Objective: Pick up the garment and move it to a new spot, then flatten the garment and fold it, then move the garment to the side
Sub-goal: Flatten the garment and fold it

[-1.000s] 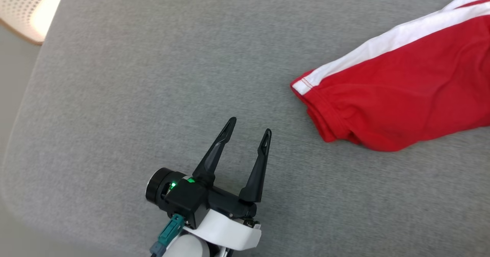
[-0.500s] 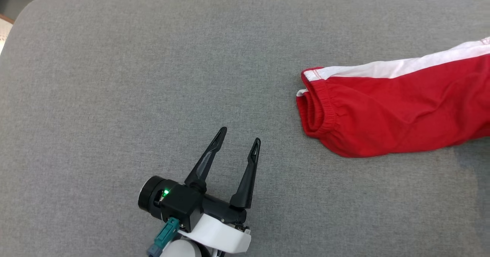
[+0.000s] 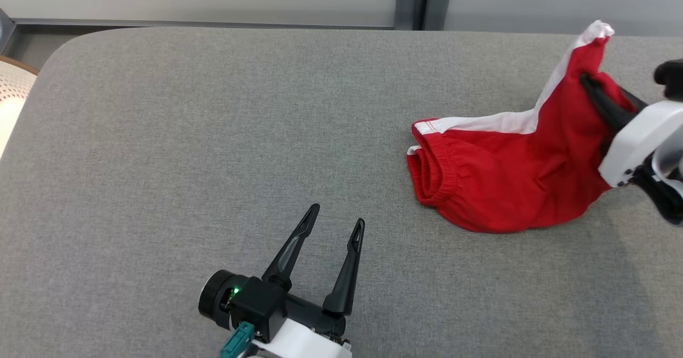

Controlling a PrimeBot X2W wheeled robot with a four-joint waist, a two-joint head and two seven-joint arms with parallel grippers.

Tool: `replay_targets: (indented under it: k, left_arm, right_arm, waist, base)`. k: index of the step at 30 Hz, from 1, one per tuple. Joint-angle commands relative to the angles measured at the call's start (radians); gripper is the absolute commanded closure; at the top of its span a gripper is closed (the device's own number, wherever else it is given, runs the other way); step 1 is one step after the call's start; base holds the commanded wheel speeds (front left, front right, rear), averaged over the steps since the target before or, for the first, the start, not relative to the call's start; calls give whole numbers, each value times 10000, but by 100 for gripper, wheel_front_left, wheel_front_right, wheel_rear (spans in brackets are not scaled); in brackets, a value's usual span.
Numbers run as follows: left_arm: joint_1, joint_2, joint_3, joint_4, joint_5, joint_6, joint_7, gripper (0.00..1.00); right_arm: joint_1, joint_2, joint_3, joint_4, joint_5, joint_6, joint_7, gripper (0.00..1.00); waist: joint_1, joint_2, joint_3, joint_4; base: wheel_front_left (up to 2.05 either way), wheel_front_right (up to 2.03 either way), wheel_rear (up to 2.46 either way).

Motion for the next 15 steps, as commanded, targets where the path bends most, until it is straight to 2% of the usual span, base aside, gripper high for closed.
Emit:
replay_targets:
  k: [1, 8, 14, 15]
  left_arm:
    - [143, 37, 11, -8, -79, -20, -45, 0]
    - [198, 38, -139, 1, -132, -72, -45, 0]
    - [322, 35, -172, -118, -233, 64, -45, 0]
    - [321, 37, -195, -138, -264, 69, -45, 0]
  right_arm:
    - [-69, 233, -10, -21, -113, -5, 77, 100]
    - [221, 1744, -260, 291, -793, -5, 471, 100]
    - [897, 2905, -607, 566, -1345, -5, 565, 100]
    - [1027, 3098, -746, 604, -1339, -5, 476, 71]
  waist:
    - [0, 0, -88, 84]
    - [0, 0, -266, 405]
    - [0, 0, -179, 582]
    - [0, 0, -153, 596]
  base:
    - [0, 0, 0]
    - [0, 0, 0]
    - [0, 0, 0]
    - [0, 0, 0]
